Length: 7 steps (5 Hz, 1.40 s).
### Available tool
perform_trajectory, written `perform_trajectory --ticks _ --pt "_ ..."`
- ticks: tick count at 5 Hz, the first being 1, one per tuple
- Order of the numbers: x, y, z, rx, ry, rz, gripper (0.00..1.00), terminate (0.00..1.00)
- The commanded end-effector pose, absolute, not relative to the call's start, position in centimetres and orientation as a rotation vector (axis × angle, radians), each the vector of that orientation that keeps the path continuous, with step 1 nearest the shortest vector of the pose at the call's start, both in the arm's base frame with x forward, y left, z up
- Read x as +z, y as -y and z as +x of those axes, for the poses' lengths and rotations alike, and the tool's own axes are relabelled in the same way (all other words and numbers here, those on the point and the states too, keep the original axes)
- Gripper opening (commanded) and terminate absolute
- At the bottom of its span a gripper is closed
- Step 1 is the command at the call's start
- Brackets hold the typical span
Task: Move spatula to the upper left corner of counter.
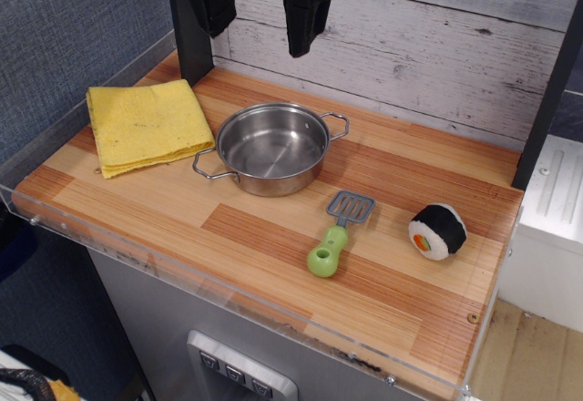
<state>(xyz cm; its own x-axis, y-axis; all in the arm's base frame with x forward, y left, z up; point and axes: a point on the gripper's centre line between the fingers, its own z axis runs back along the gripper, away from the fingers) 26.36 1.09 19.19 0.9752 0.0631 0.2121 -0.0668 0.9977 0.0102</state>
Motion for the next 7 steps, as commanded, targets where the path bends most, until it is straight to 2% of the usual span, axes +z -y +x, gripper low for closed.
perform_trajectory --ticks 1,3,5,7 --pt "19.2 -1.1 26.4 0.065 0.213 0.017 1.0 0.0" --pt "16.1 1.7 26.5 0.057 0.223 0.006 1.0 0.0" --pt "11.6 4.0 25.9 0.008 0.245 -0.021 1.0 0.0" --pt "7.1 3.4 26.6 -0.018 0.217 0.012 1.0 0.0"
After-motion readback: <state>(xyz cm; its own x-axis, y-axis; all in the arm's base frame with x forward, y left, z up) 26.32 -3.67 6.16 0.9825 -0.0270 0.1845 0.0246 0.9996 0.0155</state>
